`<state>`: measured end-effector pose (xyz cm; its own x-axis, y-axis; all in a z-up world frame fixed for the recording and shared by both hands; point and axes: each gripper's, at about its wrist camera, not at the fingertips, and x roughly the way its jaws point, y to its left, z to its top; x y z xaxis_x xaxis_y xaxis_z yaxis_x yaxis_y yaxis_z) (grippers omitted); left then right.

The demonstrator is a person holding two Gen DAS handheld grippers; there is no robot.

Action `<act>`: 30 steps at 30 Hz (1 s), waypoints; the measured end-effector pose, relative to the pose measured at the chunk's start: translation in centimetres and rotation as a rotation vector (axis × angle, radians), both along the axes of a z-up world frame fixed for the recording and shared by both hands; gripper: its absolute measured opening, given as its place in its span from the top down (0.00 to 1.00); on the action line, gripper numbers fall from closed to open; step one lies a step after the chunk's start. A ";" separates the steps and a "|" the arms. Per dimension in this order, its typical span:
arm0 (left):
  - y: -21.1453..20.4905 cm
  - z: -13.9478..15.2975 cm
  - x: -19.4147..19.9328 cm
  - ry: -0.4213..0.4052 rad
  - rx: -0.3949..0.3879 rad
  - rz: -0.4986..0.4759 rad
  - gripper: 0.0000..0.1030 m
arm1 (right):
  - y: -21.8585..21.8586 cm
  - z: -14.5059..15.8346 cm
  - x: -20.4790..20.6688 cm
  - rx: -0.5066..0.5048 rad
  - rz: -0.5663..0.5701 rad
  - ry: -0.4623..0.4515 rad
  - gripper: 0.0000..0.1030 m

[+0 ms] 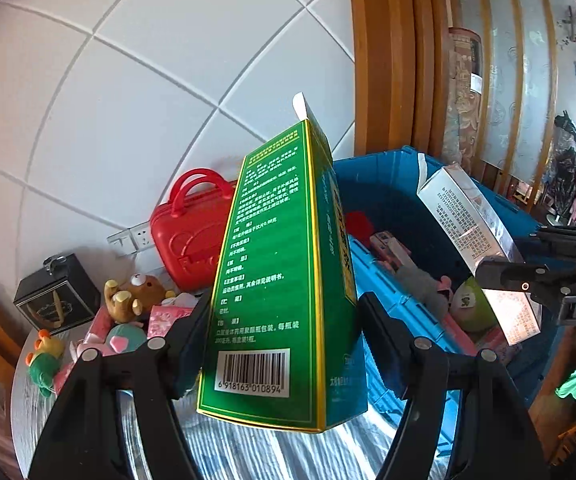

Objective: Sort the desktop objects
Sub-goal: 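Carry the green box and ointment box with both tools over the blue bin, then open both tools to drop the green box and ointment box into the bin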

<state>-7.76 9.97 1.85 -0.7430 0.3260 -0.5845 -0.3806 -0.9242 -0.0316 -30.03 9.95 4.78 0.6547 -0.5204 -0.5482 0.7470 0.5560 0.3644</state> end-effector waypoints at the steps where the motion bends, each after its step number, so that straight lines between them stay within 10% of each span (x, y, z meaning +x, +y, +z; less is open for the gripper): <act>1: 0.8 0.1 -0.3 0.002 -0.005 -0.014 0.32 | -0.3 -0.1 -0.6 0.000 -0.014 -0.001 0.56; 30: 19.1 2.8 -7.7 0.015 -0.006 -0.282 0.32 | -8.8 -4.9 -15.1 0.064 -0.365 0.003 0.55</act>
